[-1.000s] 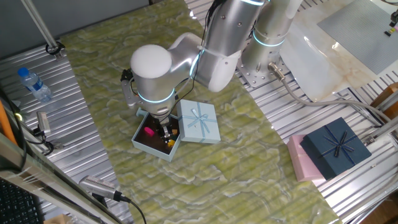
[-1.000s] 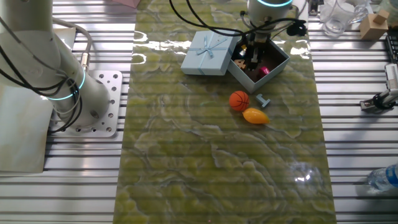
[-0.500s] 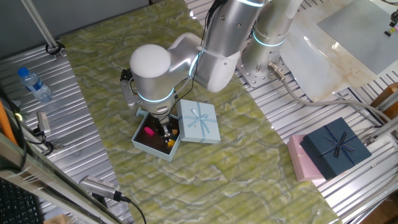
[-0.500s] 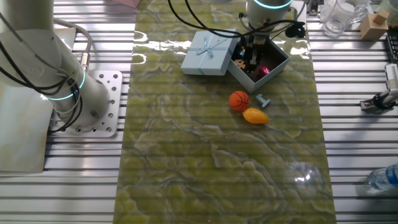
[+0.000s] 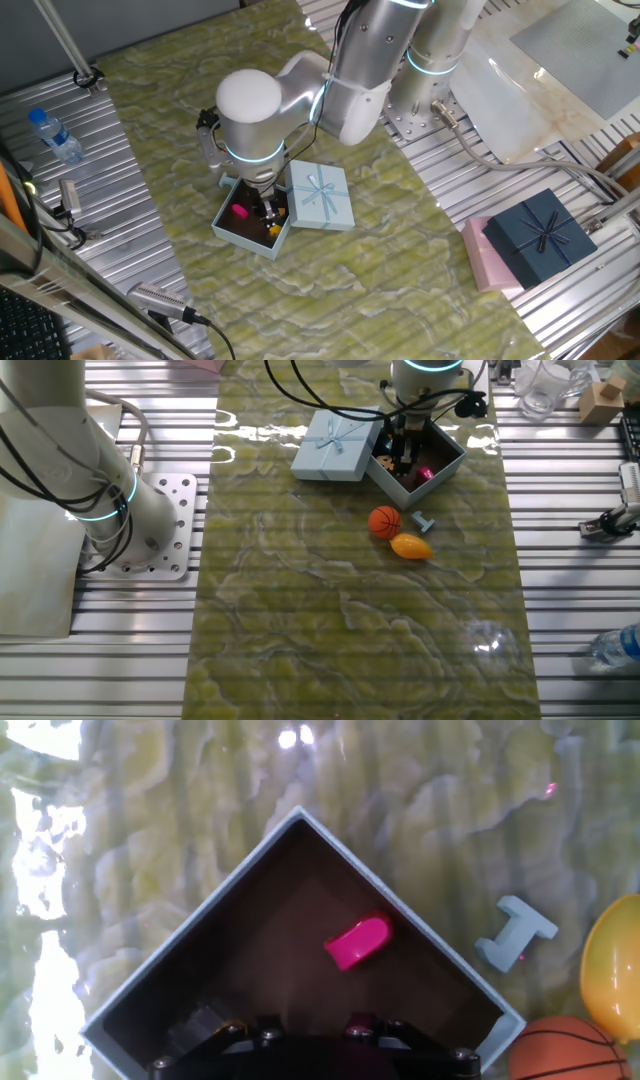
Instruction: Take everything out of the gift box
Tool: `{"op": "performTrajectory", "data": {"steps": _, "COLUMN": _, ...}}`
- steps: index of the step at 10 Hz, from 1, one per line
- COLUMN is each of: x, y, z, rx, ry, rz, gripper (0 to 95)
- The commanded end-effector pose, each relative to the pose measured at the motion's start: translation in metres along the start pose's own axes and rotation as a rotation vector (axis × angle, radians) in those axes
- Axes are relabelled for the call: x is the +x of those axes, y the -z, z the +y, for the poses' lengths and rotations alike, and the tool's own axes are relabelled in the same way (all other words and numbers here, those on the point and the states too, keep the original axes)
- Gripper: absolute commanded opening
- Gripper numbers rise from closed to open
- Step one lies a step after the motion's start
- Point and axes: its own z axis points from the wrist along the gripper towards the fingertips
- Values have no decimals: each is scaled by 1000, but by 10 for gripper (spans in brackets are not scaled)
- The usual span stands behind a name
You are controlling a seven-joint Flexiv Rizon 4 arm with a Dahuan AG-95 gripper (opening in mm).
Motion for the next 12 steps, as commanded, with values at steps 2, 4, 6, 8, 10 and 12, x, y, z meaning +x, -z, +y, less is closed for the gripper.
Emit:
{"op": "performTrajectory", "data": {"steps": 2, "x": 3, "y": 0, "z": 3, "rx": -11, "ry": -8, "rz": 7, "gripper": 380}}
{"op": "performTrajectory", "data": {"steps": 4, "x": 9, "y": 2, "z": 8, "rx": -10, "ry": -10, "rz": 5, "gripper": 380}}
{"op": "performTrajectory", "data": {"steps": 6, "x": 11, "y": 2, "z": 7, "rx": -8, "ry": -7, "rz": 5, "gripper": 380}}
{"op": "performTrajectory", "data": {"steps": 8, "x": 11, "y": 1, "z": 6, "rx": -18, "ry": 2, "rz": 3, "gripper": 380}}
{"op": "performTrajectory", "data": {"steps": 10, "x": 11, "y": 1, "z": 6, "rx": -17, "ry": -4, "rz": -1, "gripper": 380}}
{"op": "performTrajectory", "data": {"steps": 12, "x": 11, "y": 1, "z": 6, "rx": -16, "ry": 5, "rz": 4, "gripper": 380}}
